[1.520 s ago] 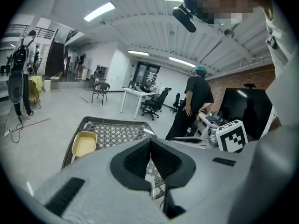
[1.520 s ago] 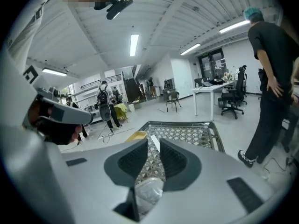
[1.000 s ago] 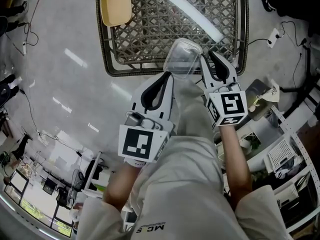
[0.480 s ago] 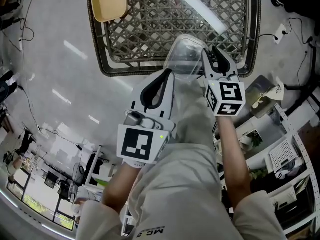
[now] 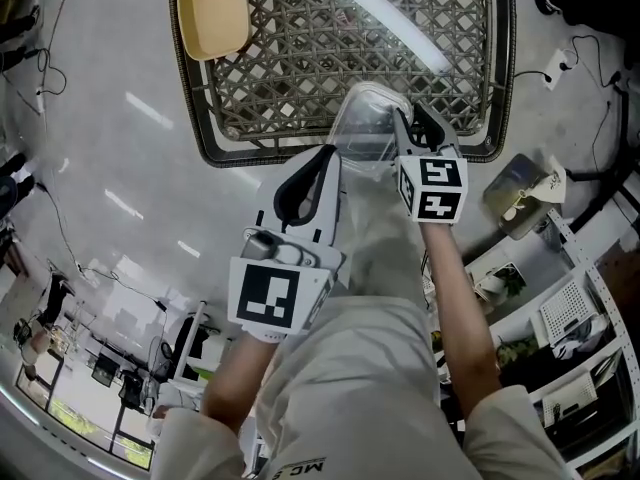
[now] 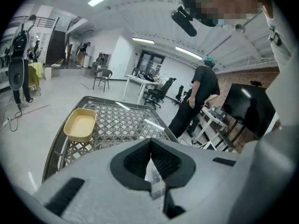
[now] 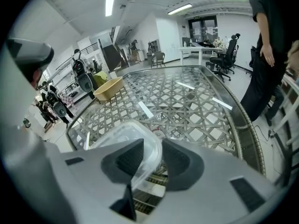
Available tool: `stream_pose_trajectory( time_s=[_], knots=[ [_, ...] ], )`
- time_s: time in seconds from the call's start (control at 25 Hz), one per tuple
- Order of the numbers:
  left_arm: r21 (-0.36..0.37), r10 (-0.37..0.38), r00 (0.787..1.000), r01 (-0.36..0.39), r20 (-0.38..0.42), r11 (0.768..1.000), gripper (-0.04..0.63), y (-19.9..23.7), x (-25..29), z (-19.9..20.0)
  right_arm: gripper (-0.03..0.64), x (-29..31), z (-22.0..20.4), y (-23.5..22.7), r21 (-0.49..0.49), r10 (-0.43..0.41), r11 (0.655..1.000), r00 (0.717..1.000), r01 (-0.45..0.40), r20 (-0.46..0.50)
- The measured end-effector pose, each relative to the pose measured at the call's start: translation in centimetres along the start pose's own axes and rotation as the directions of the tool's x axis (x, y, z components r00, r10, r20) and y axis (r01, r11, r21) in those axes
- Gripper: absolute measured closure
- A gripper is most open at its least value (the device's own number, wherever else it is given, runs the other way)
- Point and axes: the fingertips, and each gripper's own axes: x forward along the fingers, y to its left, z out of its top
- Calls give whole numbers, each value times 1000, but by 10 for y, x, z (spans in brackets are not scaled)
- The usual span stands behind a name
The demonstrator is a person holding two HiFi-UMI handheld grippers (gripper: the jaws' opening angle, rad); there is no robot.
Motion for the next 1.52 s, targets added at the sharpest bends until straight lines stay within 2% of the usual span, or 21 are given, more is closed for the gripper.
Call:
stream_pose_trajectory(
  time_s=[0.36,0.56,0.76,1.04,1.16,1.36,1.52],
  knots=[
    [-5,2,1000,-2,-3,1000,571,5,0,-1,486,8,-9,-6,8,-41,999,999,41,-29],
    [-6,4,1000,-4,2,1000,571,7,-1,0,532,9,-9,-9,3,-73,997,996,73,-46],
    [-2,8,1000,-8,13,1000,571,6,-3,4,538,5,-9,-11,-16,-102,995,993,101,-57],
    [-8,6,1000,-6,10,1000,571,0,-4,5,540,-4,3,-10,-35,-92,995,996,92,5],
    [10,8,1000,-9,22,1000,571,1,-6,9,540,-8,14,-10,-39,-87,995,995,89,45],
    [-16,3,999,-2,43,1000,571,-10,-9,24,541,-28,37,-13,-43,-79,995,989,85,125],
    [22,-2,997,0,71,1000,571,-18,-14,40,541,-51,56,-15,-40,-69,996,982,78,177]
  ],
)
